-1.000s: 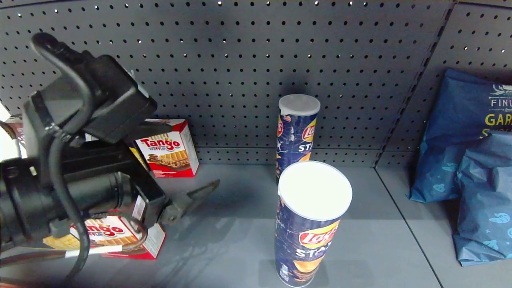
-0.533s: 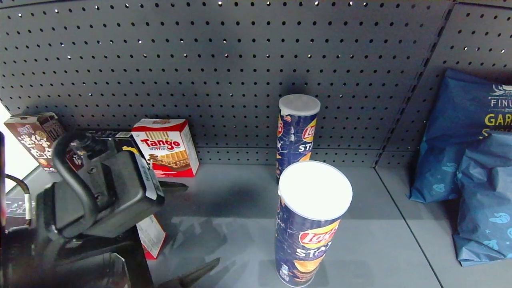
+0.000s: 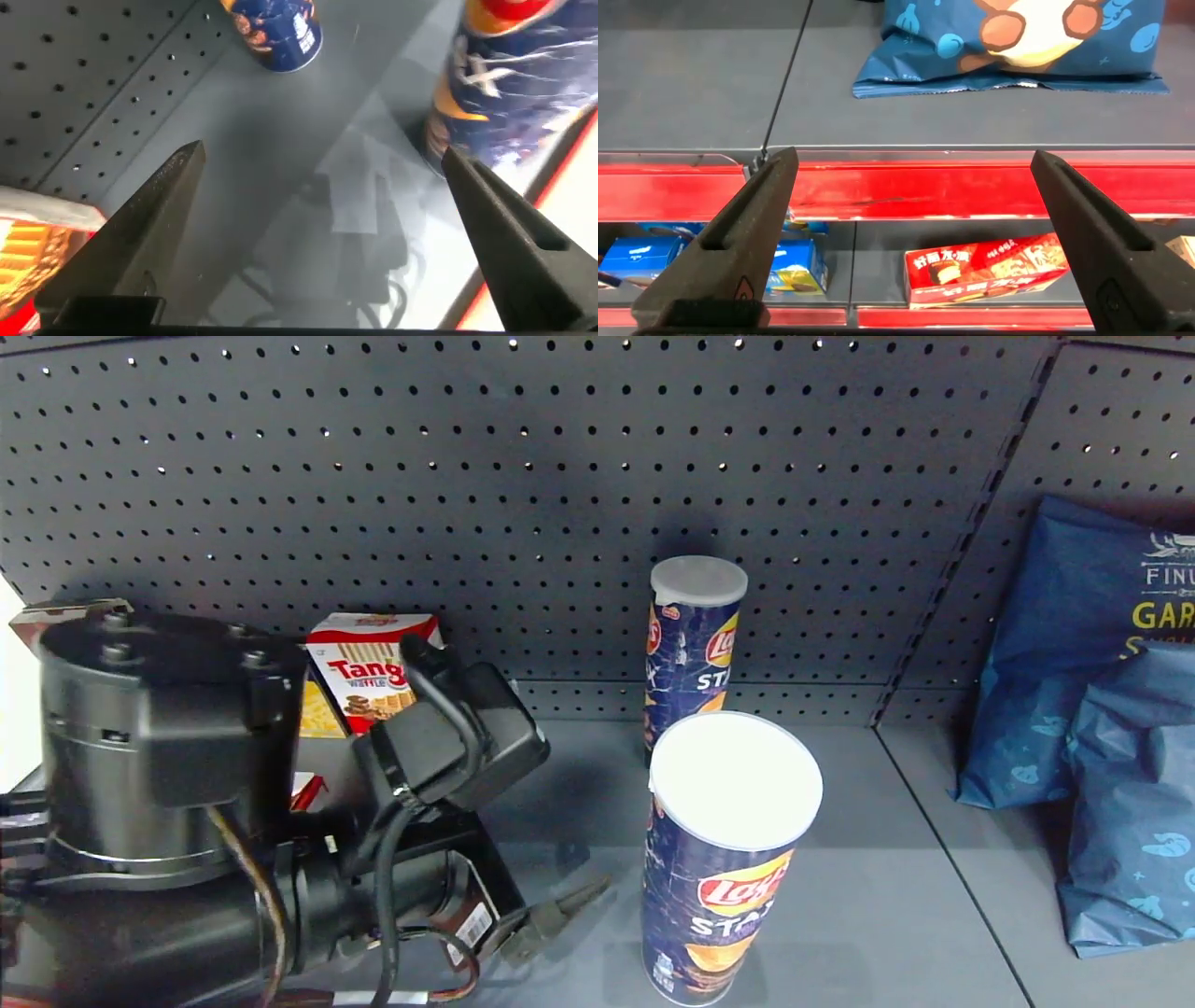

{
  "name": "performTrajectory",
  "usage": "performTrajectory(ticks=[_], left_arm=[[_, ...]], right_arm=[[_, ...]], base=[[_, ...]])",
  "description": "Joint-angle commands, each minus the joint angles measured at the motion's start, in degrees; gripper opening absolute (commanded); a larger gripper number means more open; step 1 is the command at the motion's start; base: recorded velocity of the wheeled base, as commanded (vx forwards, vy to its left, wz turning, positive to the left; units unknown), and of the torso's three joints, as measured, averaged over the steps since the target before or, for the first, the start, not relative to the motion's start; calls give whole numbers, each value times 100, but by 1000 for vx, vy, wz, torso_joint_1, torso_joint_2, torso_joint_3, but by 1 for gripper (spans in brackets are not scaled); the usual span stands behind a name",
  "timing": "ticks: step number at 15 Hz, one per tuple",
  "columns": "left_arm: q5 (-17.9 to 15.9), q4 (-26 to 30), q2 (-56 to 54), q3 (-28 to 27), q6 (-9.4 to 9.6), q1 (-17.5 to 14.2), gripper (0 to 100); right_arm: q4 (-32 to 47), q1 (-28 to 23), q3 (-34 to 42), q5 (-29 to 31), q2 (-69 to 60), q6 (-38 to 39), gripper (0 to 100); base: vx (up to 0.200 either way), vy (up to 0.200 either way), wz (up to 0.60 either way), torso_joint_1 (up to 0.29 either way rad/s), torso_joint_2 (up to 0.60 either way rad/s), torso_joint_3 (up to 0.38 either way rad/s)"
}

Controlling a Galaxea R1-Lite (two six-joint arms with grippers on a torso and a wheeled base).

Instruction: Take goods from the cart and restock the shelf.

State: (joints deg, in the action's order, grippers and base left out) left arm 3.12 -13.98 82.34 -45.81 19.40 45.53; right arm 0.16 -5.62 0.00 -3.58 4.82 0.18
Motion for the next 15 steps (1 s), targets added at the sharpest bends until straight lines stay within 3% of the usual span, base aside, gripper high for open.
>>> performTrajectory(ticks=[1, 5, 11, 15], left_arm=[[75, -131, 494, -182, -120, -9, 100], [92, -96, 573, -349, -147, 43, 100], [92, -43, 327, 195, -24, 79, 100], [83, -96, 327, 195, -24, 105, 100]], right_arm=[[2, -1, 0, -2, 11, -1, 100], [2, -1, 0, -2, 11, -1, 100], [2, -1, 0, -2, 11, -1, 100], [2, -1, 0, -2, 11, -1, 100]], base=[[0, 0, 0, 0, 0, 0], [0, 0, 0, 0, 0, 0], [0, 0, 0, 0, 0, 0], [0, 0, 0, 0, 0, 0]])
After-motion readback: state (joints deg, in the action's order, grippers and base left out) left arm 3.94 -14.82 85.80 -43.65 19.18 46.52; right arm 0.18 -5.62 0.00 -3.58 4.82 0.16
